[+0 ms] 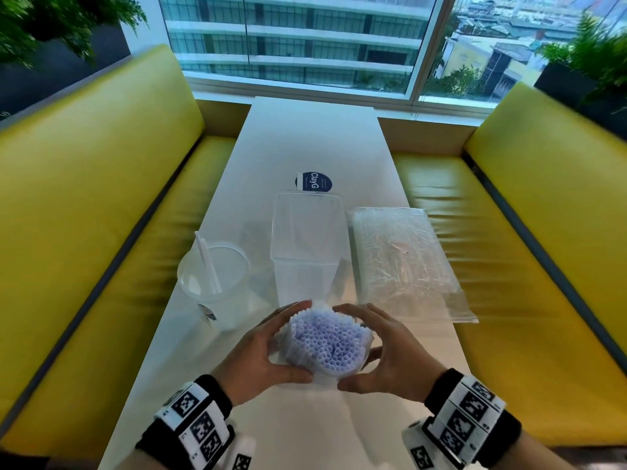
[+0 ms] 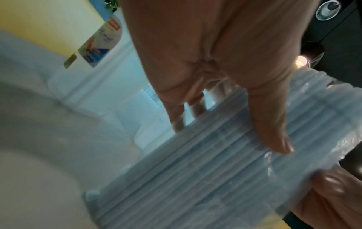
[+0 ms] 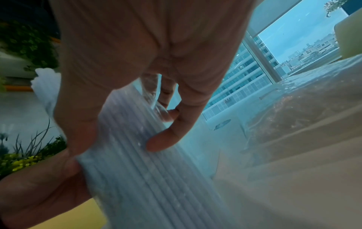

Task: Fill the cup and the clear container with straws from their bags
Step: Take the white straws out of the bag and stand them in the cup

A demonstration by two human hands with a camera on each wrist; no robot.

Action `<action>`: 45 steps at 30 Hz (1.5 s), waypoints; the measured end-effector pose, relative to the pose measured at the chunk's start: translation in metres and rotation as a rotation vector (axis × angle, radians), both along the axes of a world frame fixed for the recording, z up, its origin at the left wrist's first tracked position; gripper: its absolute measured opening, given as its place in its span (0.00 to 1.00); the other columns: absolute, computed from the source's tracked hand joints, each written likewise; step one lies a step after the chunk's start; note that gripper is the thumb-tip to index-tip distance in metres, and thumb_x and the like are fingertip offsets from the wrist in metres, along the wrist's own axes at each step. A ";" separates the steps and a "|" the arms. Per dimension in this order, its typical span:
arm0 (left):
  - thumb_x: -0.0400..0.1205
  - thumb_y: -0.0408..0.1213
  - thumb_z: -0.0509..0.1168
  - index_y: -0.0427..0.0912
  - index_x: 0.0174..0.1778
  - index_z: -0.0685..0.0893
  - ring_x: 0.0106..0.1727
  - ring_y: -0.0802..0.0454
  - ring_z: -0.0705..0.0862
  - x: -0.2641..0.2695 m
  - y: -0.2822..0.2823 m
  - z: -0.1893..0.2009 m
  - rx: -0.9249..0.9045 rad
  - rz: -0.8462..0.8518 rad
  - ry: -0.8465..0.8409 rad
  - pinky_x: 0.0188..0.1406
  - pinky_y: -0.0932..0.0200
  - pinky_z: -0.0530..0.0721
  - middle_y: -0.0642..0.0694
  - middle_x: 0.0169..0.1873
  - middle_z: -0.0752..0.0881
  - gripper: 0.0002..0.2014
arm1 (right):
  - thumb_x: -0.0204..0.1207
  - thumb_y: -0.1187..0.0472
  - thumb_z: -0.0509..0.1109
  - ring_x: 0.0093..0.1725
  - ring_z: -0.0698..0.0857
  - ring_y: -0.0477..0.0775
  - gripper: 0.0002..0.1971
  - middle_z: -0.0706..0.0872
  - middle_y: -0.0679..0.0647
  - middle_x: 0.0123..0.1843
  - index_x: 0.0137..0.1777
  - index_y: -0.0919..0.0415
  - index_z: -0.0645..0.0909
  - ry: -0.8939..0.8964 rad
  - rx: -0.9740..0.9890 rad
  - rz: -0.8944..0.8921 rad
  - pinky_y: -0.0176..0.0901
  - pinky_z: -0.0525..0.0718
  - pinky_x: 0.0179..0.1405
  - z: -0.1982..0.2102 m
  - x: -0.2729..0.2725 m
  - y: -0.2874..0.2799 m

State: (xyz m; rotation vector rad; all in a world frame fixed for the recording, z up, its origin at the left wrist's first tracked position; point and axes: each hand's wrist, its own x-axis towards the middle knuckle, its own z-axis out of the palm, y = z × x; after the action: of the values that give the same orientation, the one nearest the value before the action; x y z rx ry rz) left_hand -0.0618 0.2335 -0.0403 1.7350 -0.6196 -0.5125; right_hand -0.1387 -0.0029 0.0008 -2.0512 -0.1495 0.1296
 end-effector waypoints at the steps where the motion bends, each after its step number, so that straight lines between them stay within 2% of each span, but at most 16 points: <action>1: 0.64 0.37 0.85 0.64 0.73 0.74 0.70 0.64 0.79 0.000 0.000 -0.002 -0.002 0.013 0.007 0.65 0.72 0.79 0.62 0.69 0.82 0.43 | 0.54 0.58 0.91 0.63 0.82 0.41 0.46 0.77 0.39 0.67 0.75 0.46 0.75 0.001 0.004 -0.014 0.40 0.91 0.40 -0.004 0.000 0.001; 4: 0.64 0.32 0.85 0.58 0.70 0.76 0.65 0.63 0.84 0.000 -0.001 -0.008 -0.005 0.037 0.049 0.61 0.71 0.81 0.62 0.64 0.86 0.40 | 0.55 0.59 0.90 0.61 0.85 0.44 0.43 0.80 0.37 0.64 0.73 0.49 0.77 -0.003 0.025 -0.052 0.42 0.92 0.39 -0.012 0.001 0.001; 6: 0.64 0.30 0.84 0.56 0.67 0.77 0.62 0.61 0.86 0.000 0.000 -0.014 -0.001 0.051 0.098 0.58 0.70 0.83 0.62 0.60 0.88 0.38 | 0.55 0.61 0.90 0.60 0.86 0.46 0.42 0.82 0.41 0.64 0.72 0.52 0.78 0.001 0.033 -0.064 0.43 0.92 0.38 -0.017 0.002 0.001; 8: 0.63 0.36 0.85 0.56 0.67 0.78 0.62 0.60 0.87 0.000 0.000 -0.020 0.016 0.065 0.115 0.60 0.67 0.84 0.61 0.60 0.88 0.37 | 0.56 0.63 0.89 0.60 0.87 0.47 0.40 0.84 0.45 0.63 0.71 0.54 0.80 0.006 0.047 -0.077 0.42 0.91 0.39 -0.023 0.003 0.001; 10: 0.62 0.42 0.85 0.58 0.66 0.78 0.63 0.61 0.86 -0.001 0.001 -0.026 0.042 0.073 0.114 0.62 0.66 0.83 0.62 0.61 0.87 0.37 | 0.57 0.64 0.88 0.59 0.87 0.47 0.37 0.84 0.46 0.62 0.69 0.53 0.81 0.008 0.052 -0.082 0.41 0.91 0.39 -0.028 0.004 0.000; 13: 0.63 0.38 0.85 0.62 0.63 0.78 0.61 0.65 0.86 -0.003 0.001 -0.031 0.083 0.089 0.093 0.57 0.73 0.82 0.68 0.59 0.86 0.35 | 0.58 0.64 0.87 0.59 0.87 0.47 0.32 0.85 0.42 0.59 0.64 0.48 0.83 0.017 0.069 -0.087 0.42 0.91 0.40 -0.034 0.003 0.000; 16: 0.63 0.41 0.85 0.64 0.60 0.78 0.59 0.65 0.86 -0.004 0.000 -0.036 0.115 0.104 0.064 0.55 0.76 0.81 0.66 0.56 0.88 0.33 | 0.58 0.65 0.88 0.60 0.87 0.47 0.31 0.85 0.44 0.59 0.60 0.43 0.83 0.028 0.081 -0.094 0.44 0.92 0.40 -0.041 0.003 0.000; 21: 0.60 0.48 0.85 0.65 0.59 0.77 0.58 0.60 0.86 -0.004 -0.002 -0.048 0.155 0.132 -0.012 0.57 0.66 0.85 0.60 0.58 0.86 0.34 | 0.57 0.66 0.88 0.60 0.86 0.43 0.33 0.85 0.46 0.61 0.59 0.39 0.82 0.010 0.082 -0.114 0.40 0.91 0.38 -0.054 0.003 0.000; 24: 0.59 0.42 0.87 0.68 0.56 0.75 0.54 0.65 0.83 -0.004 -0.004 -0.054 0.183 0.149 -0.090 0.50 0.77 0.80 0.58 0.57 0.83 0.36 | 0.57 0.62 0.89 0.62 0.85 0.44 0.34 0.84 0.45 0.63 0.61 0.38 0.81 0.012 0.064 -0.128 0.43 0.92 0.42 -0.067 0.002 0.001; 28: 0.58 0.43 0.87 0.82 0.57 0.70 0.54 0.68 0.82 -0.005 -0.004 -0.055 0.209 0.151 -0.130 0.50 0.76 0.81 0.60 0.57 0.82 0.42 | 0.55 0.53 0.88 0.63 0.84 0.43 0.34 0.84 0.38 0.63 0.62 0.36 0.80 -0.013 0.009 -0.165 0.49 0.92 0.48 -0.081 0.001 0.002; 32: 0.54 0.37 0.89 0.64 0.63 0.66 0.61 0.78 0.77 -0.006 -0.007 -0.036 0.147 0.083 -0.118 0.54 0.82 0.76 0.63 0.62 0.76 0.48 | 0.55 0.52 0.86 0.61 0.86 0.43 0.31 0.85 0.37 0.61 0.58 0.35 0.82 -0.023 -0.002 -0.172 0.52 0.90 0.52 -0.082 0.001 0.003; 35: 0.49 0.44 0.89 0.65 0.69 0.63 0.65 0.74 0.78 -0.007 -0.013 -0.023 0.105 0.039 -0.078 0.60 0.80 0.76 0.70 0.65 0.75 0.56 | 0.55 0.53 0.86 0.60 0.85 0.42 0.29 0.85 0.37 0.60 0.58 0.38 0.83 -0.022 -0.007 -0.175 0.53 0.89 0.54 -0.082 0.001 0.004; 37: 0.49 0.41 0.90 0.59 0.65 0.72 0.57 0.73 0.83 -0.009 -0.020 -0.018 0.134 0.065 -0.033 0.53 0.81 0.78 0.73 0.56 0.83 0.49 | 0.55 0.52 0.86 0.60 0.86 0.43 0.29 0.85 0.38 0.60 0.58 0.39 0.84 -0.030 -0.010 -0.173 0.55 0.89 0.53 -0.083 0.001 0.006; 39: 0.51 0.37 0.90 0.55 0.57 0.78 0.50 0.77 0.85 -0.011 -0.025 -0.017 0.152 0.110 0.004 0.45 0.82 0.79 0.79 0.47 0.85 0.41 | 0.55 0.50 0.86 0.60 0.86 0.44 0.30 0.85 0.37 0.61 0.58 0.31 0.83 -0.048 -0.025 -0.166 0.54 0.90 0.53 -0.083 0.001 0.007; 42: 0.50 0.39 0.90 0.48 0.50 0.87 0.46 0.70 0.89 -0.011 -0.027 -0.022 0.099 0.188 0.084 0.43 0.75 0.83 0.68 0.43 0.91 0.32 | 0.55 0.51 0.87 0.61 0.86 0.41 0.33 0.86 0.38 0.60 0.57 0.23 0.80 -0.044 -0.043 -0.177 0.49 0.89 0.57 -0.080 0.001 0.004; 45: 0.52 0.32 0.89 0.46 0.45 0.89 0.44 0.63 0.91 -0.011 -0.024 -0.020 0.030 0.262 0.100 0.41 0.71 0.86 0.61 0.41 0.93 0.26 | 0.54 0.51 0.88 0.58 0.88 0.44 0.28 0.89 0.39 0.56 0.55 0.33 0.85 0.021 -0.012 -0.175 0.53 0.90 0.52 -0.073 0.006 -0.002</action>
State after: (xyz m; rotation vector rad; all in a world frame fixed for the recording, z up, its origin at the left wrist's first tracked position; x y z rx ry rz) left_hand -0.0724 0.2091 -0.0604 1.7751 -0.3084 -0.4226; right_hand -0.1329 -0.0045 -0.0724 -2.0638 0.0447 0.0438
